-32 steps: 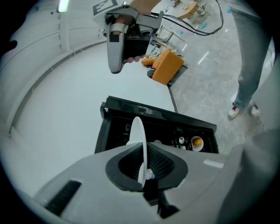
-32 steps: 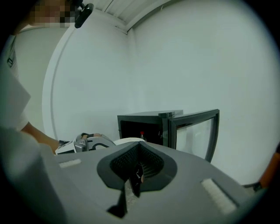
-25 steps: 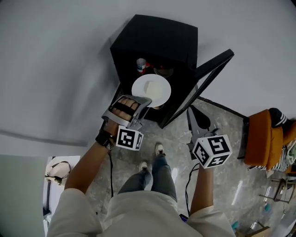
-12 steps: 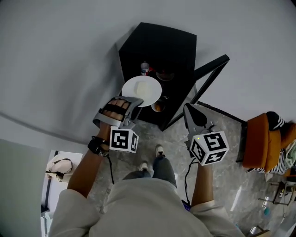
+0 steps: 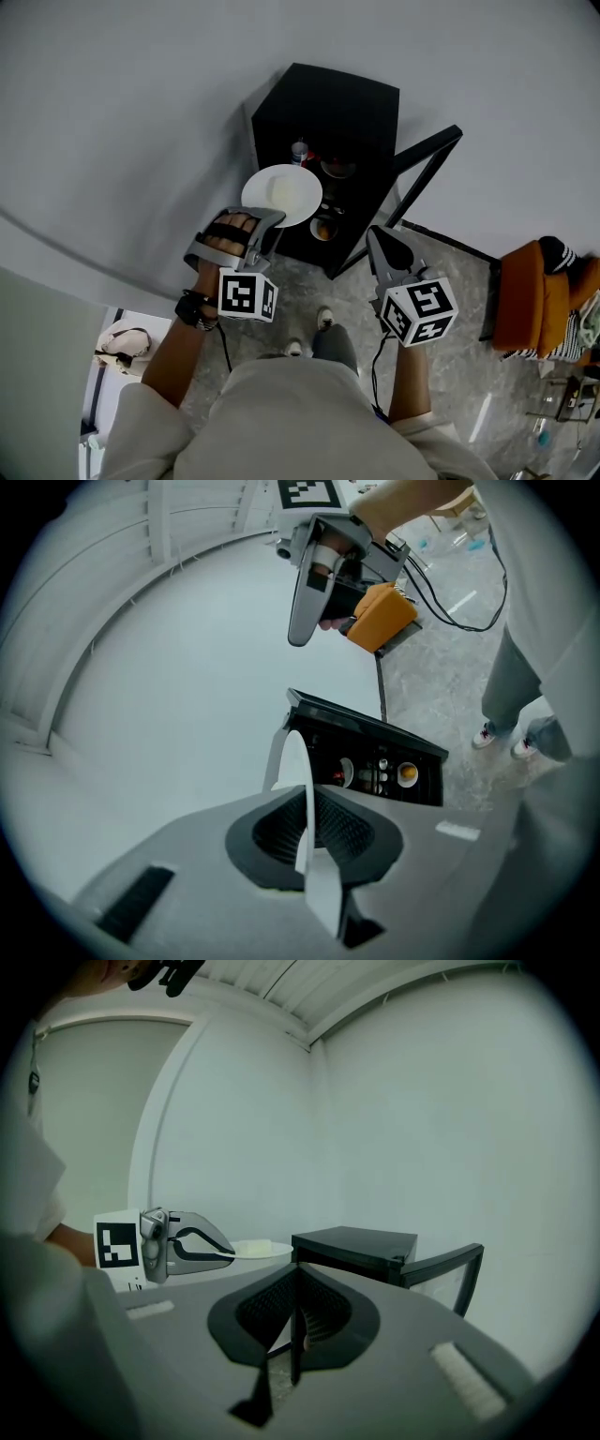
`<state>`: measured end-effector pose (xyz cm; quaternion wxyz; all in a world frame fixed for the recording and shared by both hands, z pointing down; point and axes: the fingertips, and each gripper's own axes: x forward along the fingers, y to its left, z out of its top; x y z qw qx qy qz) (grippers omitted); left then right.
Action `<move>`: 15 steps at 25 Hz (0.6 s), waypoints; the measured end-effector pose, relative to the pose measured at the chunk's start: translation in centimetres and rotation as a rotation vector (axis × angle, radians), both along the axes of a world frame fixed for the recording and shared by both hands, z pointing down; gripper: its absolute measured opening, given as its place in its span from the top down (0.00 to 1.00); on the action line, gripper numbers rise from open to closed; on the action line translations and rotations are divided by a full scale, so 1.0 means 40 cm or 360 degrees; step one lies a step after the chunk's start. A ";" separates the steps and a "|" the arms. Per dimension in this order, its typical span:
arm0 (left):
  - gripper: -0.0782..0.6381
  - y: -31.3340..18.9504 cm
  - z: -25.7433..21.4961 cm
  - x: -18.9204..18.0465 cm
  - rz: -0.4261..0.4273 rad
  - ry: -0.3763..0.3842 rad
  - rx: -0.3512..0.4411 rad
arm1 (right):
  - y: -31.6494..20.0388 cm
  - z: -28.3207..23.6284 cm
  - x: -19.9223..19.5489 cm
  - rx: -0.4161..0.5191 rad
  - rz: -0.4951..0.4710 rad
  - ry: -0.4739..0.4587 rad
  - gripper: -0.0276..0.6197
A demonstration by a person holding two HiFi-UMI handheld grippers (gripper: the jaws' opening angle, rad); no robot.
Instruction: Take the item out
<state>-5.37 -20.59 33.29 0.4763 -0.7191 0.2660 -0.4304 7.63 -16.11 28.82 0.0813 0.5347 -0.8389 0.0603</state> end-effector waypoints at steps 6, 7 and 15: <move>0.85 0.033 -0.024 0.025 0.0092 0.0033 0.0023 | -0.004 -0.012 0.013 0.0012 0.0059 -0.0016 0.95; 0.85 0.036 -0.024 0.030 0.0104 0.0026 0.0024 | -0.007 -0.015 0.016 0.0010 0.0067 -0.0018 0.95; 0.85 0.031 -0.043 0.045 0.0153 -0.0003 0.0042 | -0.038 -0.016 0.026 -0.0033 0.0111 0.0050 0.95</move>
